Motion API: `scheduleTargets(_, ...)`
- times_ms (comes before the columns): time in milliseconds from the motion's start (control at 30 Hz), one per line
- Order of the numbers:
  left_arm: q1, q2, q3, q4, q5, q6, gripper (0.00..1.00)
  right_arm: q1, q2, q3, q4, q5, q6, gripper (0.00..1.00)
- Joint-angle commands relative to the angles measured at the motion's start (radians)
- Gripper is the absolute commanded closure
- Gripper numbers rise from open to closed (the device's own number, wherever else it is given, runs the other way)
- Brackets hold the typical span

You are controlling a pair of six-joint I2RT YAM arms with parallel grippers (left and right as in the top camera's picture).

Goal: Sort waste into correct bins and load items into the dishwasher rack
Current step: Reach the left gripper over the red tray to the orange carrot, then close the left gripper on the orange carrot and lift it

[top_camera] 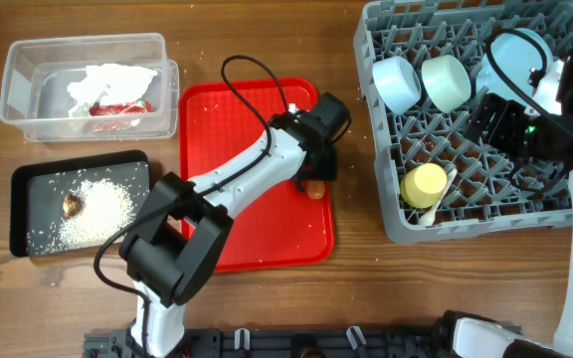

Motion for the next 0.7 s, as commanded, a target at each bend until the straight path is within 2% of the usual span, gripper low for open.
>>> scheduleTargets(0,0.016,0.037,0.012,-0.010,-0.079,0.023,0.06,-0.002,-0.010,0.015,-0.003,0.018,-0.039,0.00)
scheduleTargets(233,0.015,0.078,0.012,-0.005,-0.051,0.081,0.05,-0.002,-0.010,0.015,-0.008,0.018,-0.047,0.00)
scheduleTargets(333,0.018,0.091,0.014,-0.016,0.024,0.122,0.01,-0.002,-0.010,0.015,-0.010,0.018,-0.047,0.00)
scheduleTargets(433,0.031,0.091,0.014,-0.075,0.069,0.124,0.07,-0.002,-0.010,0.015,-0.013,0.018,-0.047,0.00)
scheduleTargets(533,0.047,0.091,0.014,-0.135,0.069,0.124,0.17,-0.002,-0.010,0.015,-0.014,0.018,-0.047,0.00)
scheduleTargets(667,0.063,0.091,0.014,-0.145,0.069,0.124,0.52,-0.002,-0.010,0.015,-0.013,0.018,-0.047,0.00)
